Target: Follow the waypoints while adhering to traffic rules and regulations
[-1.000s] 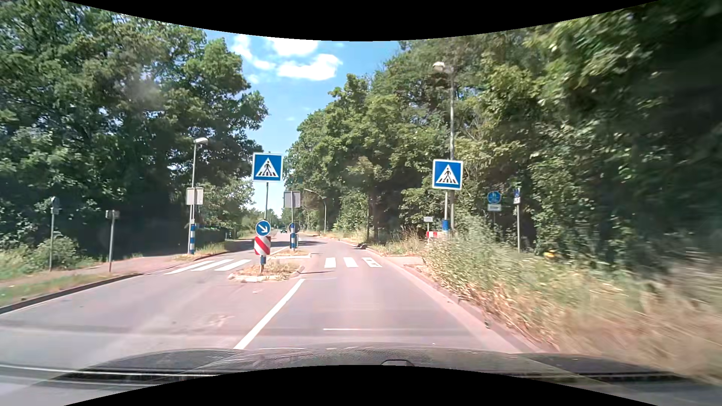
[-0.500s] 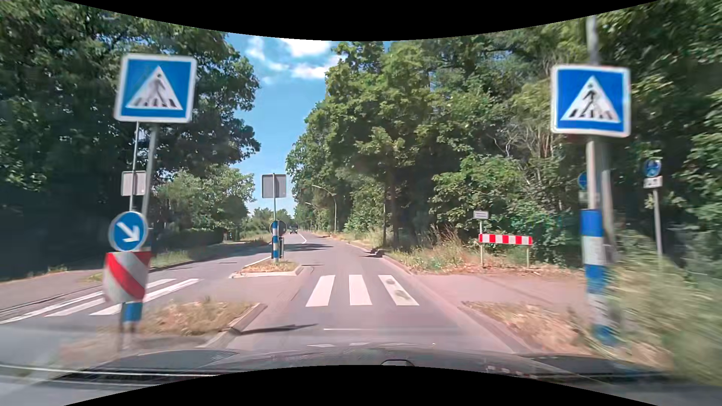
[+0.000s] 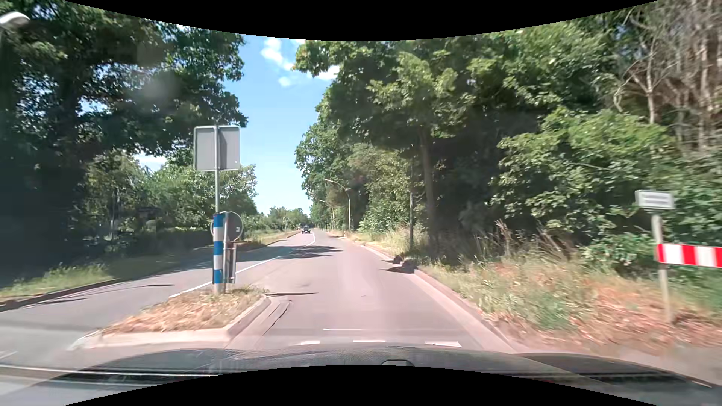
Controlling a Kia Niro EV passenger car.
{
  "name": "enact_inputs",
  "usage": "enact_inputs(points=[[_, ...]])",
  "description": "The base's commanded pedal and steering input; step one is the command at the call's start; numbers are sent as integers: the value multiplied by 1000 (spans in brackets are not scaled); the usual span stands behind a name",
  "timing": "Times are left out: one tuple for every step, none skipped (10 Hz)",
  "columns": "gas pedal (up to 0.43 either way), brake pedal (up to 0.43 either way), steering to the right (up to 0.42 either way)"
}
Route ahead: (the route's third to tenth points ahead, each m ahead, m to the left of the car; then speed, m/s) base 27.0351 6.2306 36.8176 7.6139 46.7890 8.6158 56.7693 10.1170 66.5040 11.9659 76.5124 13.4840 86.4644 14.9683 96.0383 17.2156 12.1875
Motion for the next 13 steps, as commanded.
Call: enact_inputs(points=[[197,0,-46],[197,0,-40],[197,0,-36],[197,0,-34],[220,0,-34],[220,0,-33],[220,0,-31],[220,0,-30],[220,0,-29],[220,0,-27],[220,0,-20],[220,0,-16],[220,0,-16]])
